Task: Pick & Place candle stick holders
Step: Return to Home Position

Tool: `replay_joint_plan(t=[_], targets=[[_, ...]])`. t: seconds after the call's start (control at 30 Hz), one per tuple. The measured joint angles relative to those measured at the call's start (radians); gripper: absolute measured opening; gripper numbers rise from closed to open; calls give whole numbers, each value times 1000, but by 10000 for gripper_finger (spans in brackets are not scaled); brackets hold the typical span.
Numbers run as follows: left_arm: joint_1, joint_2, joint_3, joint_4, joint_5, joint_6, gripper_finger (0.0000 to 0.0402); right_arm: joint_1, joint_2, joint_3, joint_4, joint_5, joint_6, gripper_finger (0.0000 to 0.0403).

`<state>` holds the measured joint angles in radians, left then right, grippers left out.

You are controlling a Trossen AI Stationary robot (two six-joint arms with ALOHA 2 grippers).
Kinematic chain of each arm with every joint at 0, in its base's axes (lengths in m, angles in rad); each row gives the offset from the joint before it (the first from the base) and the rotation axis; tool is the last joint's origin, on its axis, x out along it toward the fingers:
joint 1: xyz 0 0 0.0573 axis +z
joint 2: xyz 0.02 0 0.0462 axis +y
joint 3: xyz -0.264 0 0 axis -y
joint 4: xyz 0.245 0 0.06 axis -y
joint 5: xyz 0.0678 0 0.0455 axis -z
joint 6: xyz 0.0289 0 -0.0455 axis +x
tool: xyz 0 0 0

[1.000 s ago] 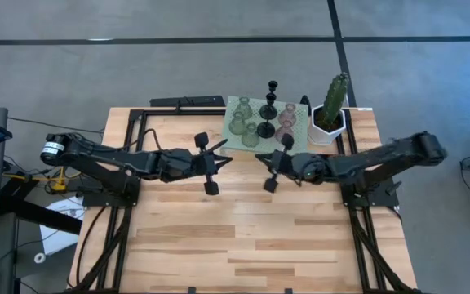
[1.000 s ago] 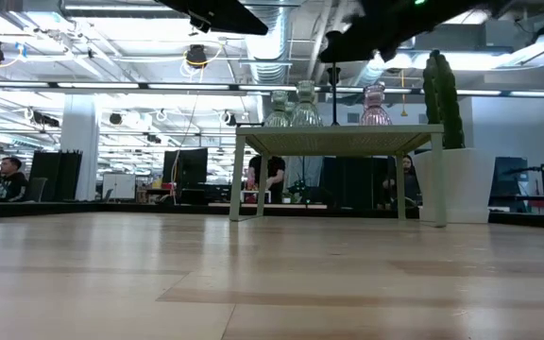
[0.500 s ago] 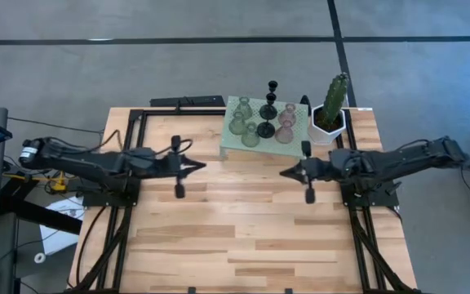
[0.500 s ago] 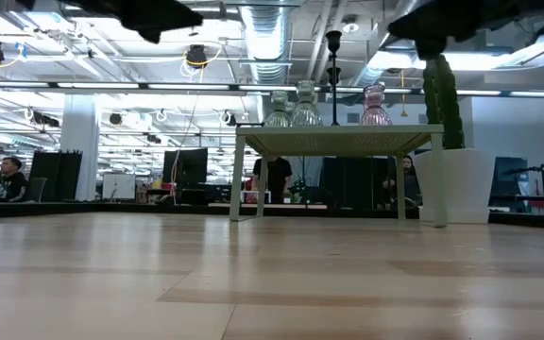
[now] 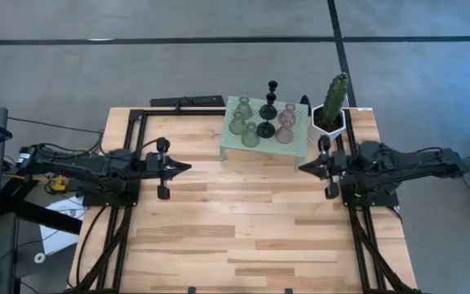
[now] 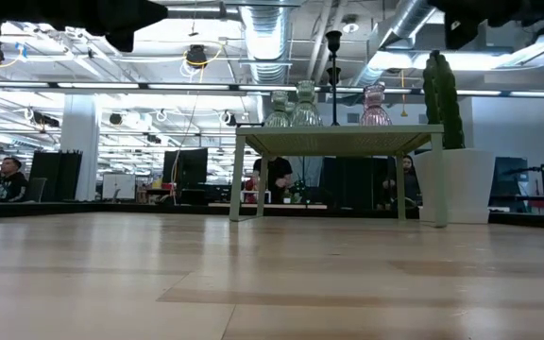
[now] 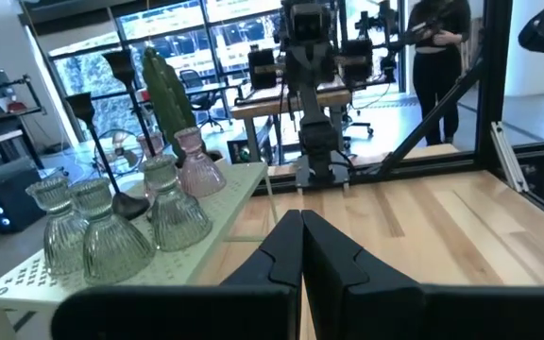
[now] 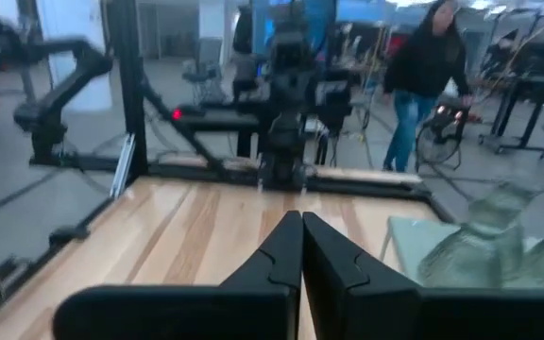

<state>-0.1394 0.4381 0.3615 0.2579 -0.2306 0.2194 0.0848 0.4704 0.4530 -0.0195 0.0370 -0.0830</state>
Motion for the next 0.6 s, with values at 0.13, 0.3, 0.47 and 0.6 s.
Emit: replay_joint_plan(t=[0.13, 0.3, 0.47, 0.6], targets=[[0, 0, -1, 5, 0, 0, 3, -4, -89, 0, -61, 26, 33, 0], [0, 0, -1, 13, 0, 0, 4, -4, -191, 0, -121, 43, 58, 0], [0, 0, -1, 16, 0, 0, 5, -3, -271, 0, -152, 67, 58, 0], [0, 1, -1, 20, 0, 0, 5, -1, -328, 0, -217, 118, 59, 0]])
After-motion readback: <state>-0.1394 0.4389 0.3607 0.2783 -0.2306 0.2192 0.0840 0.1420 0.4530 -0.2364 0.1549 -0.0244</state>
